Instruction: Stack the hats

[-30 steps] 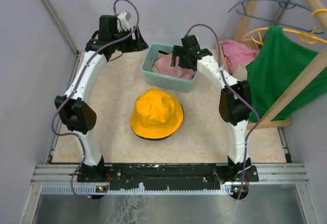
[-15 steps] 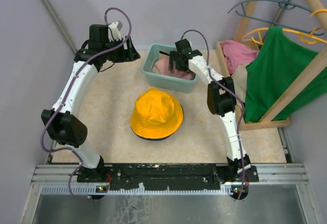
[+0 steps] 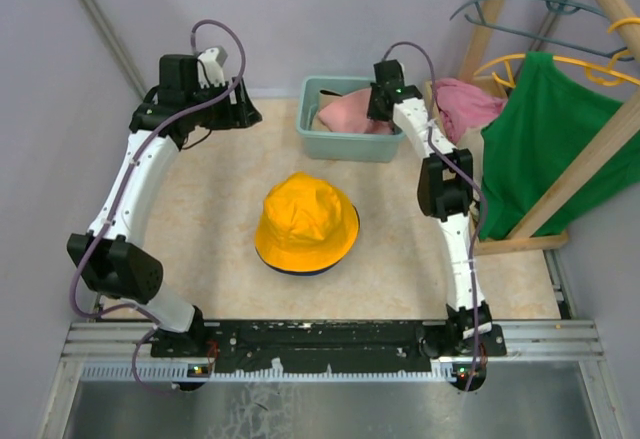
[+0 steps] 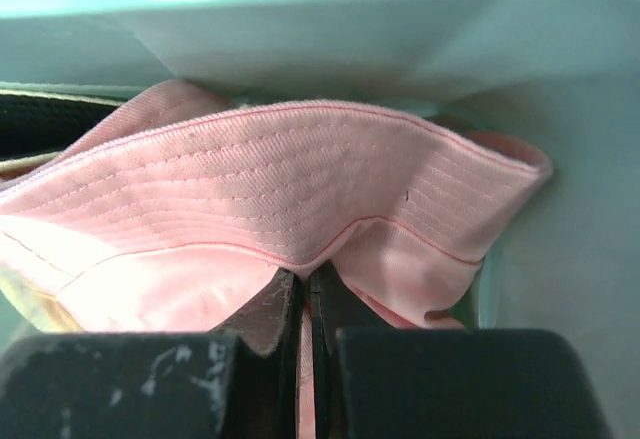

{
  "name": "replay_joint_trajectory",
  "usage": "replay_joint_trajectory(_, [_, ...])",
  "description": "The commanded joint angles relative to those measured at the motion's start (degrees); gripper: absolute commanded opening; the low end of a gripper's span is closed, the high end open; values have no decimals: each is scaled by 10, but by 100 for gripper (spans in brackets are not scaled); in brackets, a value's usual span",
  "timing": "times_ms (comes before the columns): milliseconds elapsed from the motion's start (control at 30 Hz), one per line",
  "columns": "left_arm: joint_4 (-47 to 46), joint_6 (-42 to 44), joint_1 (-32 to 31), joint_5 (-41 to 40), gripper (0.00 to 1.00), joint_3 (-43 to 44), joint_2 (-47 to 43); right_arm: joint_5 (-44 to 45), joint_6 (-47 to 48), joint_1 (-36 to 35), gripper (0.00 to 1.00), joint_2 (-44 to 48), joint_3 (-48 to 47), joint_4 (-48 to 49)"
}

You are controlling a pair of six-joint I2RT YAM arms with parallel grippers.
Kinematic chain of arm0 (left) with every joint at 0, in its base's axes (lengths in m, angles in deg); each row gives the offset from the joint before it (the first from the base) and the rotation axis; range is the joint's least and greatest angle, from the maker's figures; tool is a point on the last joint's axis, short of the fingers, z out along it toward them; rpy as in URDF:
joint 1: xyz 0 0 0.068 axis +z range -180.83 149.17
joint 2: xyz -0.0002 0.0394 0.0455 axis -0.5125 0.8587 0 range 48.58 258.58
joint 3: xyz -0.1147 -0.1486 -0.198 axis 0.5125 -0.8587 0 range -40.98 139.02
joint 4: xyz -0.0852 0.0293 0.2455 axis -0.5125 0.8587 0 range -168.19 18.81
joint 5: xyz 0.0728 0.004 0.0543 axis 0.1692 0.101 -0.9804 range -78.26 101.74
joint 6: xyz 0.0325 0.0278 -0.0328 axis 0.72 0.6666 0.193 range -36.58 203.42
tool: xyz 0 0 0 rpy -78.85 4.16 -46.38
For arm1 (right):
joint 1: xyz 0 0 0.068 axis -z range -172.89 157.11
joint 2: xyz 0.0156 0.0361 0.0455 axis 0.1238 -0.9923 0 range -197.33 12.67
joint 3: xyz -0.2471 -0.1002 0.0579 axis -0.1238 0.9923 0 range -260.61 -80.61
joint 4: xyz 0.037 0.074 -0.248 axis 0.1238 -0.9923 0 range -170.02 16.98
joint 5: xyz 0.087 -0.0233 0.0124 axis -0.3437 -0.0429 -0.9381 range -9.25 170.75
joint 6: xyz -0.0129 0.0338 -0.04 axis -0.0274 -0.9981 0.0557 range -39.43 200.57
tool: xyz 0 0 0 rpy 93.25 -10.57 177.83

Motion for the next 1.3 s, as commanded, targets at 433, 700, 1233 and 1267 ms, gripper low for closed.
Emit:
replay_joint_trajectory(433, [-93,-17,3,69,73,-65,-86,-217,-113,19,0,206,-52,75])
replay_joint_trajectory(700, [-209,-77,-7,117,74,-120,-111,-283,-190,19,0,294,43,135])
replay_joint_trajectory(1233, [-379,-153,-199,-64,84,-176,-151,-306,-236,3,0,353,105,151])
replay_joint_trajectory(1267, [-387,-157,-208,-81,84,-181,-150,-301,-239,2,0,357,110,154])
